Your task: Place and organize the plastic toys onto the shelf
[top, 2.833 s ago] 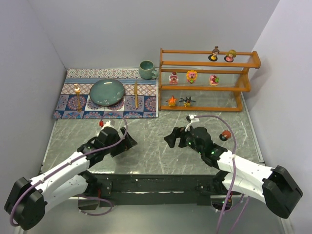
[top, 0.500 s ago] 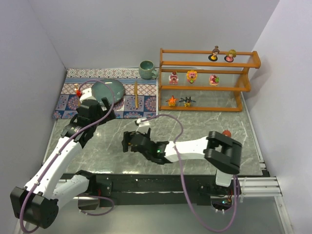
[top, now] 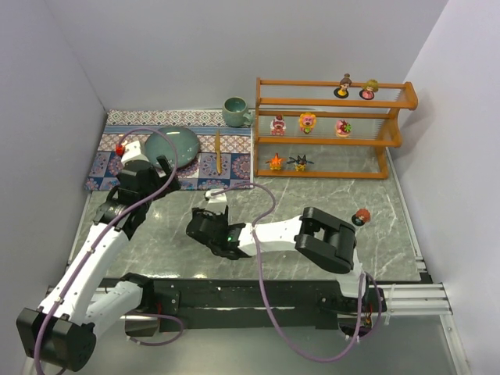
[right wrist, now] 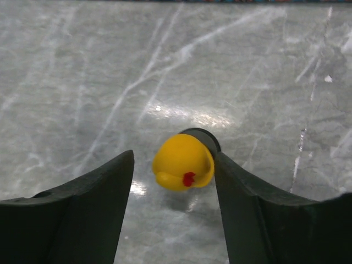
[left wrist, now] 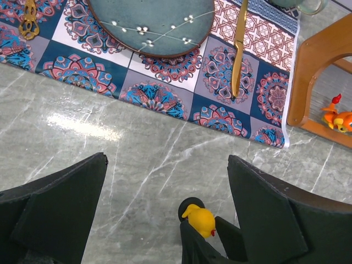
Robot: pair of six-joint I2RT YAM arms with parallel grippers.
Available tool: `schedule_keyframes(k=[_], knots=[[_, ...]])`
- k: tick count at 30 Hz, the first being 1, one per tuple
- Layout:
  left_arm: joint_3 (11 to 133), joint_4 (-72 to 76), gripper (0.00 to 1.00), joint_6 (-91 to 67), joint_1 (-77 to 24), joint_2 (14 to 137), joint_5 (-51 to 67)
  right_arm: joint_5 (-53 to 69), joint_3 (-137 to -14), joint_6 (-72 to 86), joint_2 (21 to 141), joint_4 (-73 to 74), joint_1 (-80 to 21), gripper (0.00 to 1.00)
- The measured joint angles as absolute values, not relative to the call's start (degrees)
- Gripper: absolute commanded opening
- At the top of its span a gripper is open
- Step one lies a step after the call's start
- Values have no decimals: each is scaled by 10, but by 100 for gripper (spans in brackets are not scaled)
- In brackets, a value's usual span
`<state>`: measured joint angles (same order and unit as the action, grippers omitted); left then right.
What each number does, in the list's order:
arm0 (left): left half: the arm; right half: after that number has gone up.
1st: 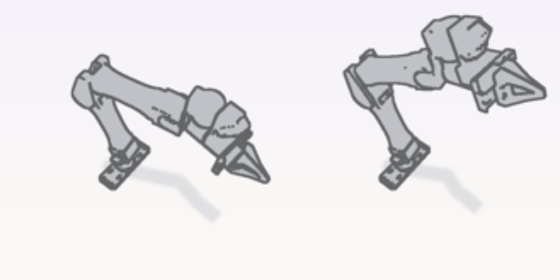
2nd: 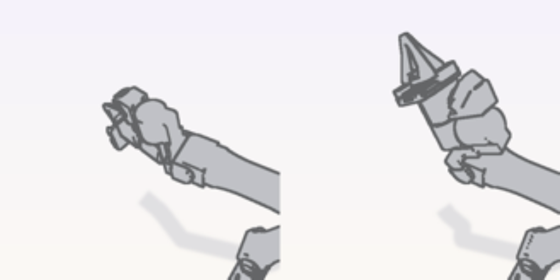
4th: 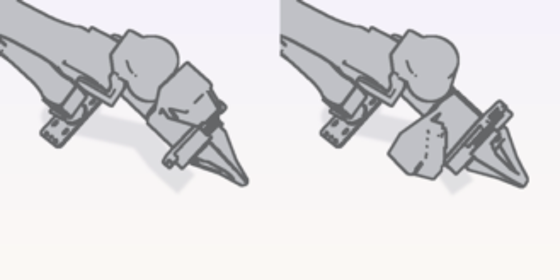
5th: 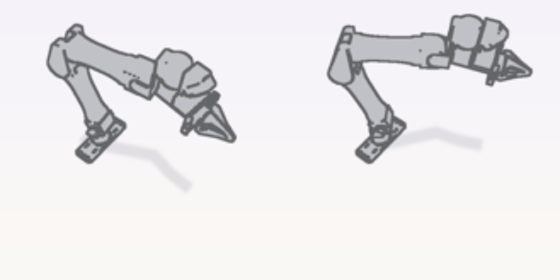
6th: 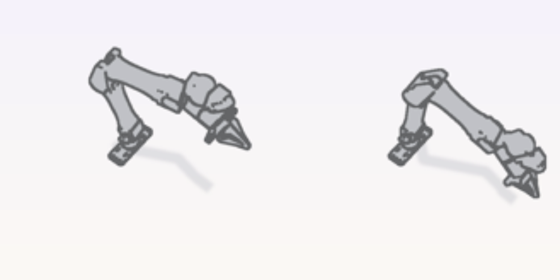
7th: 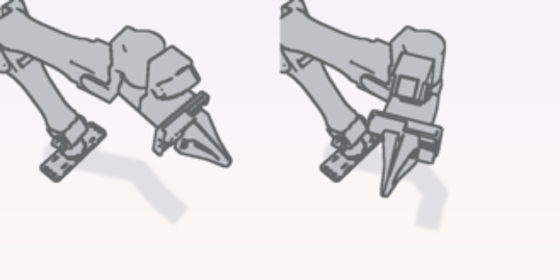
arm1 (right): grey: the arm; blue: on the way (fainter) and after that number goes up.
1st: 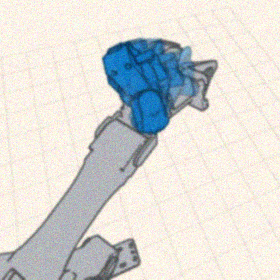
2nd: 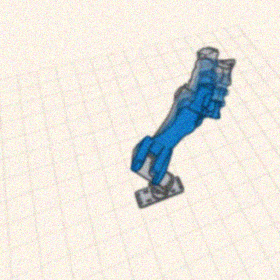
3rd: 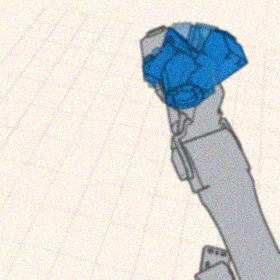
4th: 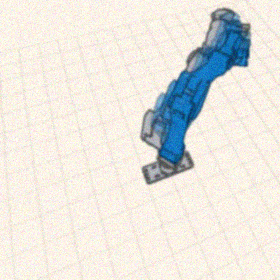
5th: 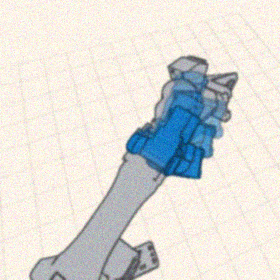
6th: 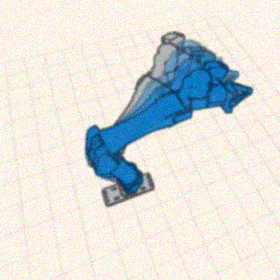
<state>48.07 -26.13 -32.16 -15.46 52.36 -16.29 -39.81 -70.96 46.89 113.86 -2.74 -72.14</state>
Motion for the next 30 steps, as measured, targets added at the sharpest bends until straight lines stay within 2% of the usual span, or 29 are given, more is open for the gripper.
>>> schedule_keyframes(k=[4, 9, 12, 17, 23, 30], knots=[[480, -260, 97, -322, -149, 523, -152, -406, -714, 474, 1153, -4, -722, 63], [480, -260, 97, -322, -145, 523, -137, -412, -722, 478, 1162, 9, -723, 51], [480, -260, 97, -322, -144, 523, -131, -415, -722, 474, 1162, 8, -724, 51], [479, -259, 97, -322, -143, 523, -126, -418, -715, 456, 1162, -4, -724, 51], [478, -259, 97, -322, -141, 523, -118, -424, -684, 428, 1153, -39, -725, 62], [477, -258, 97, -322, -140, 523, -114, -426, -671, 426, 1152, -17, -725, 65]])
